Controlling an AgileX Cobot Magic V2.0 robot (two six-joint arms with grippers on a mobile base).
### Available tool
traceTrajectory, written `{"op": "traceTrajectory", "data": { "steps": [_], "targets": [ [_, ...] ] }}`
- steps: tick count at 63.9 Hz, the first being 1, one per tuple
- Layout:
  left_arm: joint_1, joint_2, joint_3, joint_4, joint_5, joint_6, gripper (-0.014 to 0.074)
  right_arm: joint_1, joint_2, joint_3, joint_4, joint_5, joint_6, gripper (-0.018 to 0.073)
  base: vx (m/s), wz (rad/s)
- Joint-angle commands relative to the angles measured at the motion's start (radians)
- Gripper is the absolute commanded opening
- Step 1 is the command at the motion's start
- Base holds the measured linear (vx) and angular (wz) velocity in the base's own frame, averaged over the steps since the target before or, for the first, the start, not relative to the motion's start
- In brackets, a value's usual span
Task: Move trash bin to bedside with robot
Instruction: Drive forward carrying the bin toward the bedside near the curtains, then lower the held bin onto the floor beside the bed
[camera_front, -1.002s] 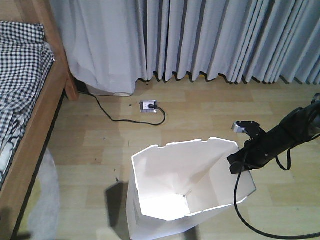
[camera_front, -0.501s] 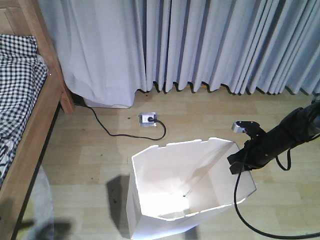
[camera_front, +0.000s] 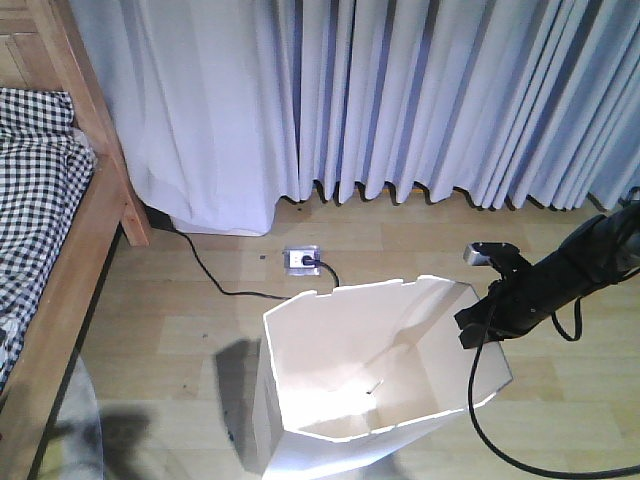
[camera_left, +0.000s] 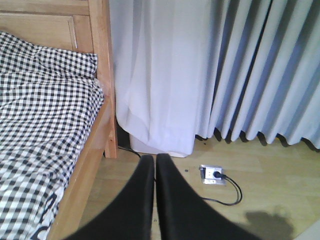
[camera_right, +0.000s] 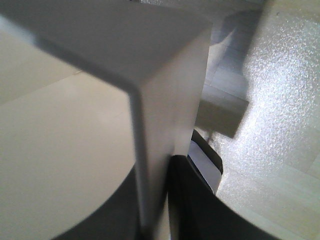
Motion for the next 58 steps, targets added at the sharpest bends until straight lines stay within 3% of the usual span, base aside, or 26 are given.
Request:
{"op": "traceTrajectory", "data": {
  "steps": [1,58],
  "targets": [
    [-0.003,-0.014,0.003,-0.002,-0.066,-0.004,-0.0006,-0.002,-0.073,-0.014,0.080,0.165,0.000,-0.0005,0.14,0.04],
    [-0.003,-0.014,0.003,-0.002,-0.066,-0.004,-0.0006,-0.002,-0.073,-0.014,0.080,0.165,0.000,-0.0005,0.10,0.03]
  ]
}}
